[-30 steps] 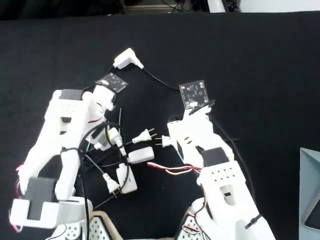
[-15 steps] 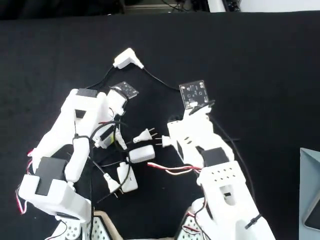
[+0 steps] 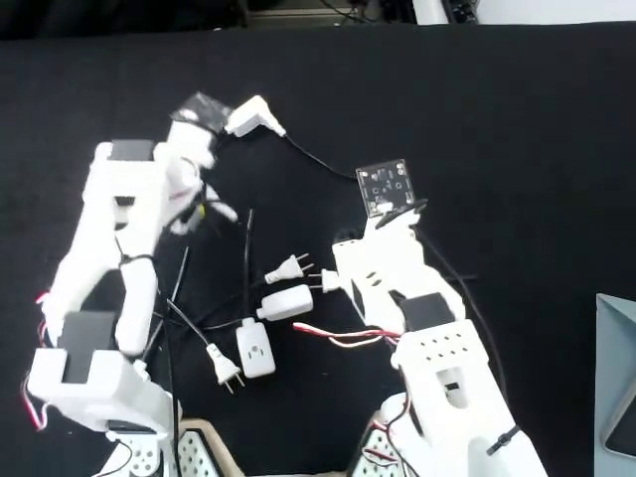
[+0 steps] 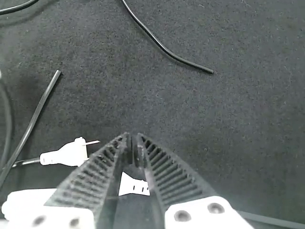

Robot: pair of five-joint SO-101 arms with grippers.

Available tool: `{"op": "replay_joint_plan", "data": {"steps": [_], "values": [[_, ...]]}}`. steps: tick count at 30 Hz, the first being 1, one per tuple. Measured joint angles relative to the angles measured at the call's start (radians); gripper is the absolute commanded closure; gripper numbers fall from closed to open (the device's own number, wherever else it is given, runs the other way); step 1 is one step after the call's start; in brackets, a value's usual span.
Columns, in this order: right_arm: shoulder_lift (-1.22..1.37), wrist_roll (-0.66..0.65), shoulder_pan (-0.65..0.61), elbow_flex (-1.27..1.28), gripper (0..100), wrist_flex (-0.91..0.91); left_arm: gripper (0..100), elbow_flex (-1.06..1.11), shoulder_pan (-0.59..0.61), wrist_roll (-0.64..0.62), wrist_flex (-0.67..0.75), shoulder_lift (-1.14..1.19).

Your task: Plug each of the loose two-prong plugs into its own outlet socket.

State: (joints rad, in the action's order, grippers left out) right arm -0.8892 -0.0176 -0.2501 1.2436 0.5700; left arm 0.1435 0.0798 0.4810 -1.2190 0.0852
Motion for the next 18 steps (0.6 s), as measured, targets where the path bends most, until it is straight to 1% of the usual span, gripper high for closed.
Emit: {"op": "replay_joint_plan", "data": {"steps": [4,11,18], "values": [[0.000,0.000,0.000,0.000,98.6,0.000,97,-0.175,0.015,-0.078,0.000,0.123],[0.000,0.000,0.000,0.000,98.6,0.000,97,-0.522,0.021,-0.187,0.000,0.422],[0.000,0.000,0.000,0.000,98.6,0.000,97,-0.760,0.041,-0.334,0.000,0.644]]}}
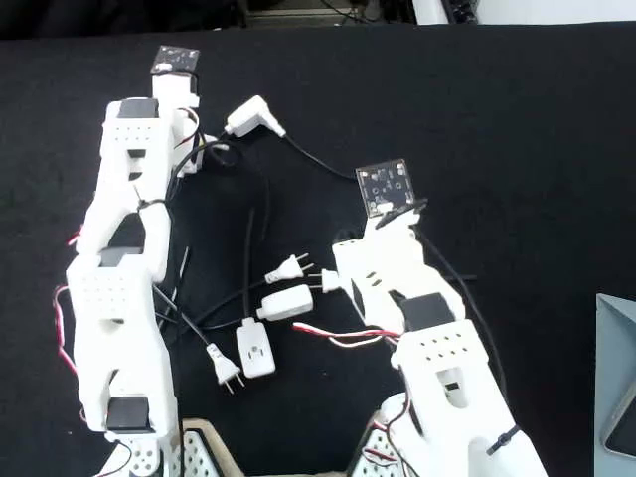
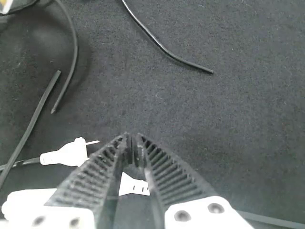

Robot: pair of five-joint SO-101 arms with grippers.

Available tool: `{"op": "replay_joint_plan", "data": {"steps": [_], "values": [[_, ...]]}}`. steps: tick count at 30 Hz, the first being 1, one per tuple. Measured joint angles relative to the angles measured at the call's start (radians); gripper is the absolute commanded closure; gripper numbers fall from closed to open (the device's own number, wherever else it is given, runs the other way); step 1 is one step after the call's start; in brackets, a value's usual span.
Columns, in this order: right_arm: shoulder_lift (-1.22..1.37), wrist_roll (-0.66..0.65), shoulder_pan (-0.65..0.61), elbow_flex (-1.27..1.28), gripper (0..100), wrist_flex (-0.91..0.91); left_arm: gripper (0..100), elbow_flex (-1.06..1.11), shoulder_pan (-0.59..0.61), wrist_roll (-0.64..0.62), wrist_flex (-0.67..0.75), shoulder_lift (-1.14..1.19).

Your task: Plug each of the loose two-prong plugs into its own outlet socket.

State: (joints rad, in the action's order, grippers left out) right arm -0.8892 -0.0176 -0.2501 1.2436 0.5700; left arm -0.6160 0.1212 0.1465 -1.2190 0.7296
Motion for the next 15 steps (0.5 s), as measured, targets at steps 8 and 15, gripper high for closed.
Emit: {"op": "replay_joint_plan", "data": {"steps": [8,15], "values": [[0.000,0.000,0.000,0.000,98.6,0.000,72,-0.157,0.034,-0.170,-0.061,0.061],[0.000,0.000,0.000,0.000,98.6,0.000,72,-0.348,0.031,-0.193,-0.295,0.061]]}}
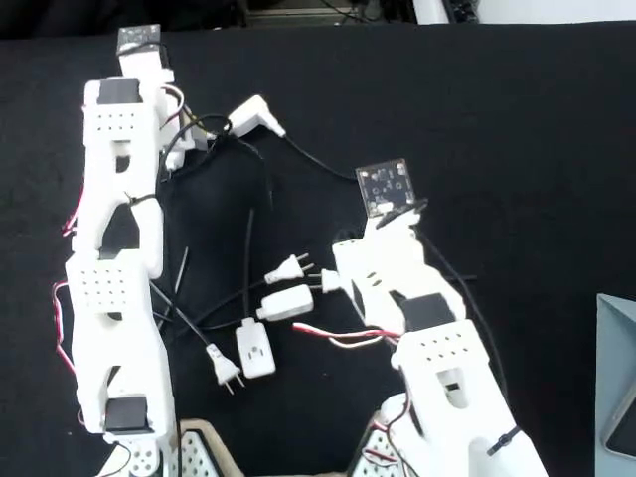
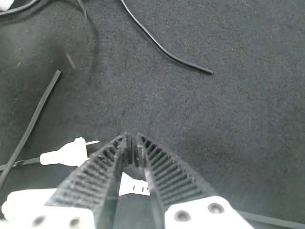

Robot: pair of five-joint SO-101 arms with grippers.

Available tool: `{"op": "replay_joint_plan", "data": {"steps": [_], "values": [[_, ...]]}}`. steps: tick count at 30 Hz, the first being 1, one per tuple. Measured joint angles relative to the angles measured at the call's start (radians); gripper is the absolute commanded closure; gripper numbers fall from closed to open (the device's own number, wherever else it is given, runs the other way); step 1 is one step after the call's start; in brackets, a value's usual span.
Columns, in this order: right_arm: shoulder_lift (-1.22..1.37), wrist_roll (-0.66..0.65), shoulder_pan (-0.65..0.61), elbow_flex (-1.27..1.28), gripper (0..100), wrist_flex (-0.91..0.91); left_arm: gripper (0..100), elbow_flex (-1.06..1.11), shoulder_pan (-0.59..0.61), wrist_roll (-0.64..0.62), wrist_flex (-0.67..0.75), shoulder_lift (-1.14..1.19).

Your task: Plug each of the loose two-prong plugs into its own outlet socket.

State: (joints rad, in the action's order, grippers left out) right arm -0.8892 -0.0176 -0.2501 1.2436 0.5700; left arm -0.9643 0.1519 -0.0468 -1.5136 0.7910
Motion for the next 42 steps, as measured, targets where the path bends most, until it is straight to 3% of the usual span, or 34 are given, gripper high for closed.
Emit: {"op": "replay_joint_plan", "data": {"steps": [6,11,15,25,30,36,42], "values": [[0.000,0.000,0.000,0.000,98.4,0.000,73,-0.176,0.000,0.057,-0.210,-0.002],[0.000,0.000,0.000,0.000,98.4,0.000,73,-0.170,0.012,0.107,-0.238,-0.011],[0.000,0.000,0.000,0.000,98.4,0.000,73,-0.044,0.009,0.146,-0.238,-0.120],[0.069,0.000,0.000,-0.005,98.2,0.008,73,0.439,-0.012,0.153,-0.242,-0.678],[0.209,0.034,0.000,-0.138,98.2,0.157,73,0.741,-0.003,0.153,-0.212,-0.914],[0.295,0.199,0.000,-0.315,98.2,0.341,73,1.166,0.087,0.155,-0.015,-1.177],[0.302,0.249,0.000,-0.339,98.2,0.439,73,1.602,0.193,0.158,0.236,-1.381]]}}
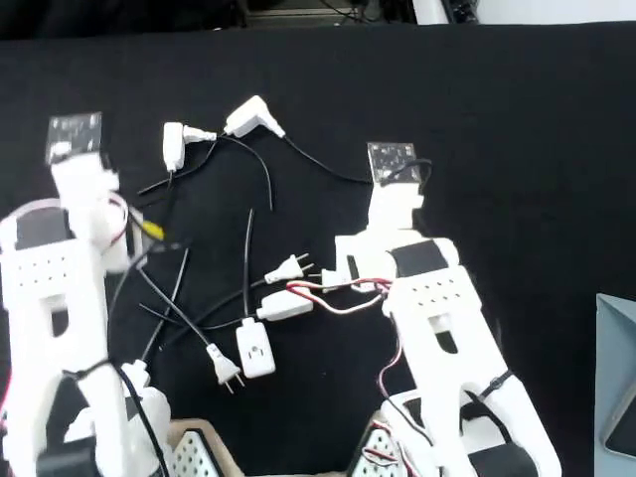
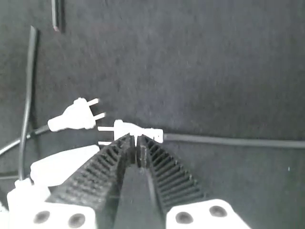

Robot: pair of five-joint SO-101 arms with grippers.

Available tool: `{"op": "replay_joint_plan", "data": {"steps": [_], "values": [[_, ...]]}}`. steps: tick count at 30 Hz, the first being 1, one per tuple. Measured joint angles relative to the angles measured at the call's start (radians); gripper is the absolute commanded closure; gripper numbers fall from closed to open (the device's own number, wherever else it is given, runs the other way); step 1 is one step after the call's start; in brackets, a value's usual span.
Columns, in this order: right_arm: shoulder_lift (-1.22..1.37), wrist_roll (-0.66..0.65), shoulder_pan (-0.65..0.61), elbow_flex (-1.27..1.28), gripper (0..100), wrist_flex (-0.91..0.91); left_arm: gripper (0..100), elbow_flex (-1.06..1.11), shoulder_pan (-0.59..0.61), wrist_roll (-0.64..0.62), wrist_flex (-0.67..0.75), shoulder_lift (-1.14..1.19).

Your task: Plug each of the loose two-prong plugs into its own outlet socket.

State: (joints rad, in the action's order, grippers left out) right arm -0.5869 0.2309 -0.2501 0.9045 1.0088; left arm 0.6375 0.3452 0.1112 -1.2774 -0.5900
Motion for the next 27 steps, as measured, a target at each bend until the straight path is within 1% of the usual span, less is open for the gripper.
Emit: {"op": "replay_joint_plan", "data": {"steps": [2,5,9,11,14,16,22,27], "values": [[0.003,0.021,0.000,0.000,98.2,0.017,73,0.117,0.017,0.000,0.074,-0.043],[0.003,0.110,-0.002,0.000,98.2,0.020,73,0.253,0.023,0.000,0.167,-0.087],[0.003,0.189,-0.038,0.000,98.0,0.021,73,0.361,0.023,0.000,0.253,-0.104],[0.003,0.227,-0.060,0.000,93.6,0.021,73,0.400,0.023,0.000,0.287,-0.104],[0.003,0.270,-0.084,0.000,81.0,0.021,73,0.450,0.023,0.000,0.333,-0.106],[0.003,0.293,-0.083,0.000,76.5,0.021,73,0.471,0.026,0.000,0.353,-0.107],[0.040,0.318,-0.087,0.000,79.3,0.021,73,0.488,0.026,0.026,0.362,-0.107],[0.169,0.344,-0.095,0.000,79.5,0.008,73,0.505,0.026,0.028,0.368,-0.107]]}}
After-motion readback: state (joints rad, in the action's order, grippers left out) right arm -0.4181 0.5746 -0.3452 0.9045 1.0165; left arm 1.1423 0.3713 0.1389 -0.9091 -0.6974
